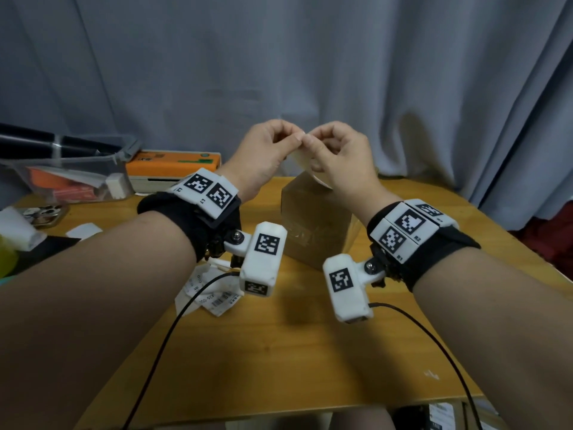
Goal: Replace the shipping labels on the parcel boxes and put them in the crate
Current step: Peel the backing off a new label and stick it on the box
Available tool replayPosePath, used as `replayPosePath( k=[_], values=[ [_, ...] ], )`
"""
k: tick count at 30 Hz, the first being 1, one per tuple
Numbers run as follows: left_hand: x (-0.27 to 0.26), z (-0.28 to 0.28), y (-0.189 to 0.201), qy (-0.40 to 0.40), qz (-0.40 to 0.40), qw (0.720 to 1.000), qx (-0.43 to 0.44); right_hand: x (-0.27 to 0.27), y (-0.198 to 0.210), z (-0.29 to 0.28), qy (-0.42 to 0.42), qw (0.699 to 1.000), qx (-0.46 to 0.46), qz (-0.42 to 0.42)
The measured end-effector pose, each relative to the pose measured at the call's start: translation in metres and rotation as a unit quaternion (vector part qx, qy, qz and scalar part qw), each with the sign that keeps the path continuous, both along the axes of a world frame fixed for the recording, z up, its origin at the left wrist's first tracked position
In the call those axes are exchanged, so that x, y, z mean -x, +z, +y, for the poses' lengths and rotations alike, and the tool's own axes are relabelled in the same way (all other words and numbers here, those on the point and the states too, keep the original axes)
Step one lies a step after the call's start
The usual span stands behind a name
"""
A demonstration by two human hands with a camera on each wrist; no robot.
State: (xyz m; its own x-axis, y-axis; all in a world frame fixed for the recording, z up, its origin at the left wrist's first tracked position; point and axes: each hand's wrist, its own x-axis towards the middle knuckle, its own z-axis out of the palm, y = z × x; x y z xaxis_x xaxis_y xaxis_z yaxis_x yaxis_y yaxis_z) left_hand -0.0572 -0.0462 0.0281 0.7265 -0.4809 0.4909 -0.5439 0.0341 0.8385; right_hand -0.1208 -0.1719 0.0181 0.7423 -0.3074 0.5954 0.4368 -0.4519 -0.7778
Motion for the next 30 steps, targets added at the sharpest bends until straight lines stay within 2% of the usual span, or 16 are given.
replayPosePath(
  k=[8, 14, 22, 28, 30],
  values=[
    [-0.004, -0.004, 0.004, 0.027, -0.043, 0.998, -0.042, -0.008, 0.003, -0.002, -0.037, 0.999, 0.008, 0.016],
    [-0.007, -0.007, -0.004, 0.043, 0.023, 0.997, -0.066, -0.013, 0.007, -0.005, -0.076, 0.993, 0.035, 0.086],
    [-0.006, -0.005, -0.009, 0.040, 0.073, 0.995, -0.063, -0.017, 0.003, -0.006, -0.076, 0.990, -0.060, 0.101],
    [-0.011, 0.000, -0.016, 0.041, 0.077, 0.994, -0.061, -0.016, 0.003, -0.005, -0.075, 0.986, -0.117, 0.097],
    [-0.010, 0.001, -0.016, 0.030, 0.085, 0.995, -0.046, -0.014, 0.004, -0.004, -0.051, 0.987, -0.121, 0.090]
  ],
)
